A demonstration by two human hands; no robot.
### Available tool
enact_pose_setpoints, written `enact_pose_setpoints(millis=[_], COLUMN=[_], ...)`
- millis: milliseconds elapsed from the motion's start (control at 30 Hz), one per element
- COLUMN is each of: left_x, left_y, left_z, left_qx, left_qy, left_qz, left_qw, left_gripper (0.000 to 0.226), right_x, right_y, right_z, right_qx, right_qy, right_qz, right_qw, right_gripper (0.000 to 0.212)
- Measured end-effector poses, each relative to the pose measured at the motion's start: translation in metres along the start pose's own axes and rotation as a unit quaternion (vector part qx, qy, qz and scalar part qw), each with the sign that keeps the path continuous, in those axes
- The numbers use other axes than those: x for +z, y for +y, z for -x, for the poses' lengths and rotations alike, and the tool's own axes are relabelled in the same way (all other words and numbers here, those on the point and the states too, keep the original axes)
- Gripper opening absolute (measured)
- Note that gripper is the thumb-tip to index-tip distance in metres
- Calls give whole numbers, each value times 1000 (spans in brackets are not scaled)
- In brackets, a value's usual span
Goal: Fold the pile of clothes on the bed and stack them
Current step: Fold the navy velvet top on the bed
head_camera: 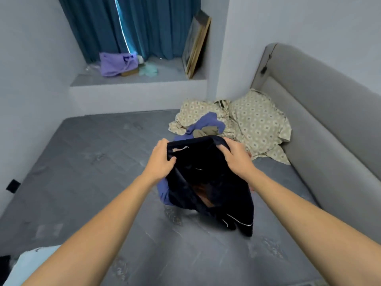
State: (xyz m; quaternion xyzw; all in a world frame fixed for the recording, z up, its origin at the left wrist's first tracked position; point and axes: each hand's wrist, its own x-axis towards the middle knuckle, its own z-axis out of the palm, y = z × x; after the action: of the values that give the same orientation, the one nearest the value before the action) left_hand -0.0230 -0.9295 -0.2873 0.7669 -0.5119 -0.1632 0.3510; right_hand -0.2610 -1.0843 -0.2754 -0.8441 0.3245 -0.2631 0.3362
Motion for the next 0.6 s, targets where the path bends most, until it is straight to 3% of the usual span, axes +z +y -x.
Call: enact_pose_setpoints(millis=[100,233,333,600], left_x=[-34,-69,-79,-66], left_y=[14,7,-14,-60], left_z=[6,20,30,55], left_qx=[19,-26,-47,-64], left_qy=[25,93,80,52], left_qz=[29,73,68,90], left_qw=[999,993,993,993], left_gripper=[29,37,22,17], right_x=[-18,-38,-43,-31], right_y=[-27,-51,-68,-89], right_z=[-12,-32,-40,-50], right_qx=[-21,-22,-51,-95], right_qy=[15,37,18,-19], right_qz=[-20,-34,-35,15], right_qw=[999,998,998,995], right_gripper=[16,19,19,21])
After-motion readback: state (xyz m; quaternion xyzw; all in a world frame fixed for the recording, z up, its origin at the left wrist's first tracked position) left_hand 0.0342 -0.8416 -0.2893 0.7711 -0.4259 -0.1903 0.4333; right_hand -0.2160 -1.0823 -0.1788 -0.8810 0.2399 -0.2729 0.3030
